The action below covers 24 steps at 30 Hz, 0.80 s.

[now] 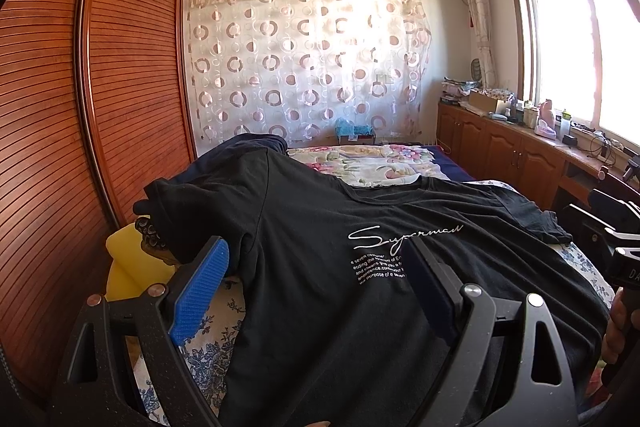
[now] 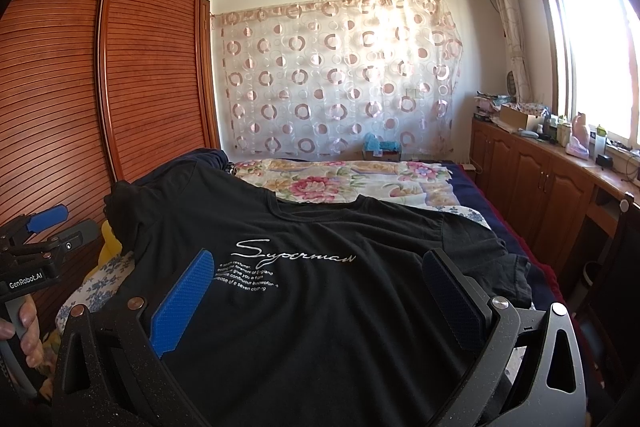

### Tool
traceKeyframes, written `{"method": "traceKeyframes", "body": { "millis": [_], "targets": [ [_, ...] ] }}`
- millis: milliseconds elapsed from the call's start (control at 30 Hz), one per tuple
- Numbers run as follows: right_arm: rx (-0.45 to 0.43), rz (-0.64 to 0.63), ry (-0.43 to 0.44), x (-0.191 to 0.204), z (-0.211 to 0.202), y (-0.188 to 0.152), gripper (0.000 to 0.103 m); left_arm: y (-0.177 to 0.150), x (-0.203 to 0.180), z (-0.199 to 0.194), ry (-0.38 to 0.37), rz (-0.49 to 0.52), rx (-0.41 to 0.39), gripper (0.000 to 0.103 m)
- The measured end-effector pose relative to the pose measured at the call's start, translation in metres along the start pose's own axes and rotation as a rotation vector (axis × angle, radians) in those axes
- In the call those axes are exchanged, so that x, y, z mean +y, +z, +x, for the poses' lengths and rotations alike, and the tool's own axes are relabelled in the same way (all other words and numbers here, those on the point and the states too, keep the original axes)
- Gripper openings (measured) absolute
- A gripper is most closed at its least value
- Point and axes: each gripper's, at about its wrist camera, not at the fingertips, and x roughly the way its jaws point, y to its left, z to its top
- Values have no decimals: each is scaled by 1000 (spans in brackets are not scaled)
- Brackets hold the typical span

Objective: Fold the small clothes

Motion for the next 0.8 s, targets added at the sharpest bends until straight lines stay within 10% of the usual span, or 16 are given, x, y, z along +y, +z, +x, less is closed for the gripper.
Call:
{"method": "traceKeyframes", "body": {
  "millis": [800],
  "targets": [
    [47,0,48,-2,11,-1,103,3,8,12,4,-8,34,89]
  ]
}}
